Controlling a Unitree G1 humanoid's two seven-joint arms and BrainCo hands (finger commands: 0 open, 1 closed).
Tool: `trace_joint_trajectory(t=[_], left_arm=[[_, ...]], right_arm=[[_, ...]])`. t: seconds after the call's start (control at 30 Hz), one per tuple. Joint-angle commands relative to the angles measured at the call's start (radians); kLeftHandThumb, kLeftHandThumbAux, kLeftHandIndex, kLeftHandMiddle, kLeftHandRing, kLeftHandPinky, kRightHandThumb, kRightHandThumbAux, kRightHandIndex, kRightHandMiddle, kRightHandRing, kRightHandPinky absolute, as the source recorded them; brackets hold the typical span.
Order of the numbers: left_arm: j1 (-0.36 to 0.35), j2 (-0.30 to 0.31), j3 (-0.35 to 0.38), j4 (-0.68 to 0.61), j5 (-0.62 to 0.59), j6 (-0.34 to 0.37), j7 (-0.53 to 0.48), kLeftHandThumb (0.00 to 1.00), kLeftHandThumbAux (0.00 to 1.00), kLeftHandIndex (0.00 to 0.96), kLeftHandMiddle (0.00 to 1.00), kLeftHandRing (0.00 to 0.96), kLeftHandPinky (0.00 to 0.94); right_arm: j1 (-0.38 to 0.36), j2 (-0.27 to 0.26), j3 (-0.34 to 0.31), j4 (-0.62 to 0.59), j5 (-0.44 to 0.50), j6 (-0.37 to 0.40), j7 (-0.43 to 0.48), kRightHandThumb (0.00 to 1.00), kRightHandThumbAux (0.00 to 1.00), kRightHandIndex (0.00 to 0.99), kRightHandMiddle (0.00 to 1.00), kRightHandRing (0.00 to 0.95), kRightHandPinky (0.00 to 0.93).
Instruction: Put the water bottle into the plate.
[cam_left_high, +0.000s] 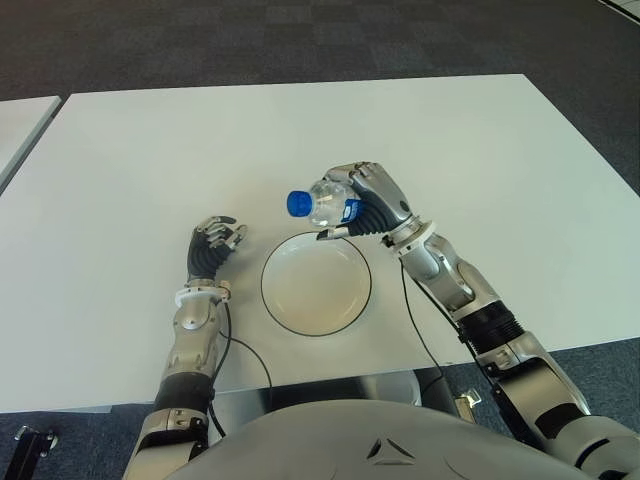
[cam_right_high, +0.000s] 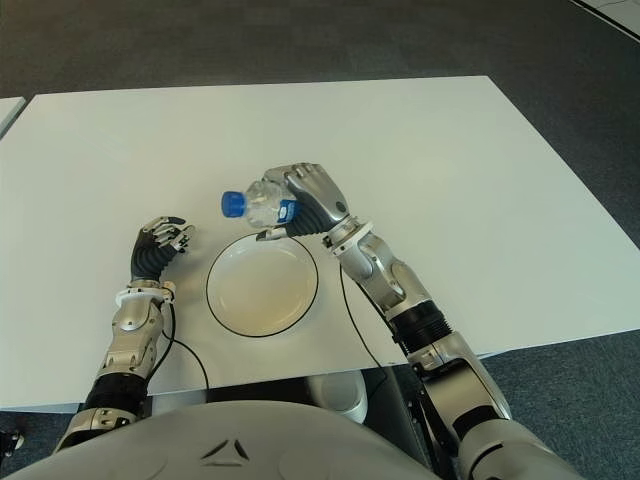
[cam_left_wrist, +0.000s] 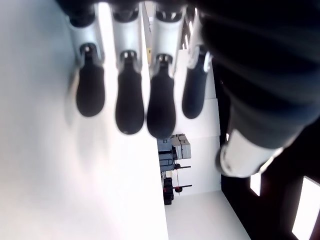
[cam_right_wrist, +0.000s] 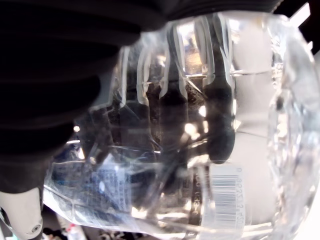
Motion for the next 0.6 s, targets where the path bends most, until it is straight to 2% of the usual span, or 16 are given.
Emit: trace_joint_trajectory(t=[0.03,0.33,0.6], left_arm=[[0.015,-0.008,-0.003,0.003,0.005,0.011,0.007,0.707,0.712,0.435,0.661,0.644,0.626],[0.021,-0.015,-0.003,-0.001,0.006,-0.001,0.010,0.707,0.712,0.435,0.666,0.647,0.629],[0.026,-0.014,0.001,-0.001,-0.005,0.000,-0.002,0.707,0.711,0.435,0.664,0.645,0.624]], right_arm=[[0.003,0.007,0.029,0.031,0.006,-0.029,0.068,0.714,0.720,0.439,0.868,0.867,0.864],[0.042,0.009,0.103,0.025,-0.075,0.007,0.176,0.714,0.718,0.440,0.879,0.878,0.885],[-0.034,-0.018,0.165,0.103,-0.211,-0.015,0.196,0.711,0.719,0.439,0.901,0.899,0.896]])
